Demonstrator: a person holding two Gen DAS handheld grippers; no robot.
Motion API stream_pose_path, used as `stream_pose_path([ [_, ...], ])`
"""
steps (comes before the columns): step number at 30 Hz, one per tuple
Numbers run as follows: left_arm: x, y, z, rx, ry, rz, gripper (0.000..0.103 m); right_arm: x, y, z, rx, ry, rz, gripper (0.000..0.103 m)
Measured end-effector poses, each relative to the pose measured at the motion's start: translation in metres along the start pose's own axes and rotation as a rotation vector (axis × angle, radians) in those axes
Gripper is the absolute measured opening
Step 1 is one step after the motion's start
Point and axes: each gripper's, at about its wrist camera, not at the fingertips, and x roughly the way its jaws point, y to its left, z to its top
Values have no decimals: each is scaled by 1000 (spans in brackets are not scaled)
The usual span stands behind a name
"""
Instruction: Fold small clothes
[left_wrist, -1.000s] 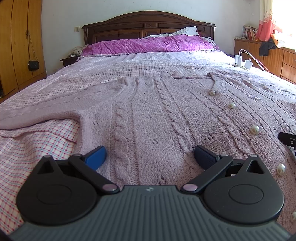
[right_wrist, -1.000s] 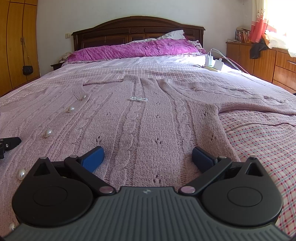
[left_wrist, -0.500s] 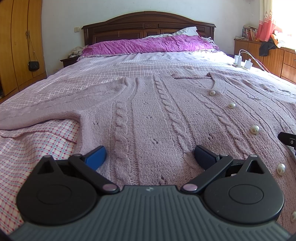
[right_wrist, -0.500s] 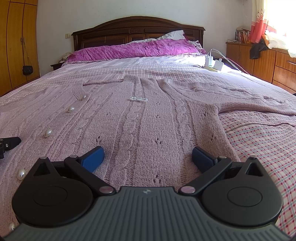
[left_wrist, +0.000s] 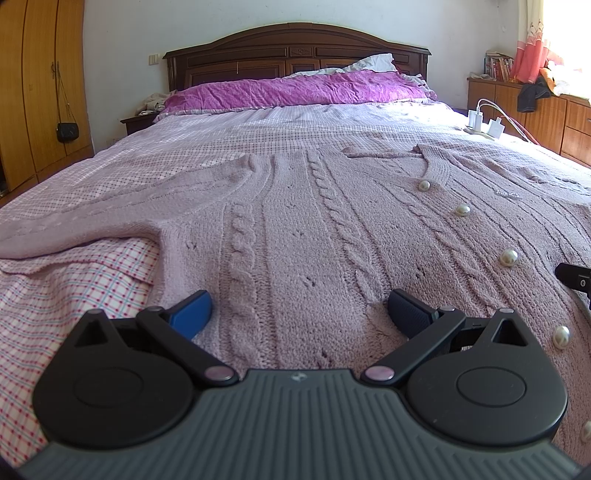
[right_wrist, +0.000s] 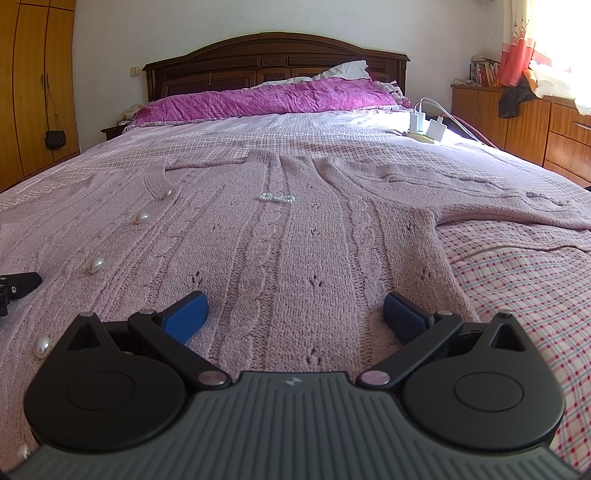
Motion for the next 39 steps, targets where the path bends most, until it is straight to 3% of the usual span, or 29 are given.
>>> stream_pose_path([
  [23,0,0,1,1,5,3,103,4,-1,4,-1,1,-25,103],
  [31,5,3,8,-18,51,5,103,8,-1,8,3,35,-19,103],
  [39,6,-4,24,-34,141,60,103,-3,-33,34,81,142,153,103],
])
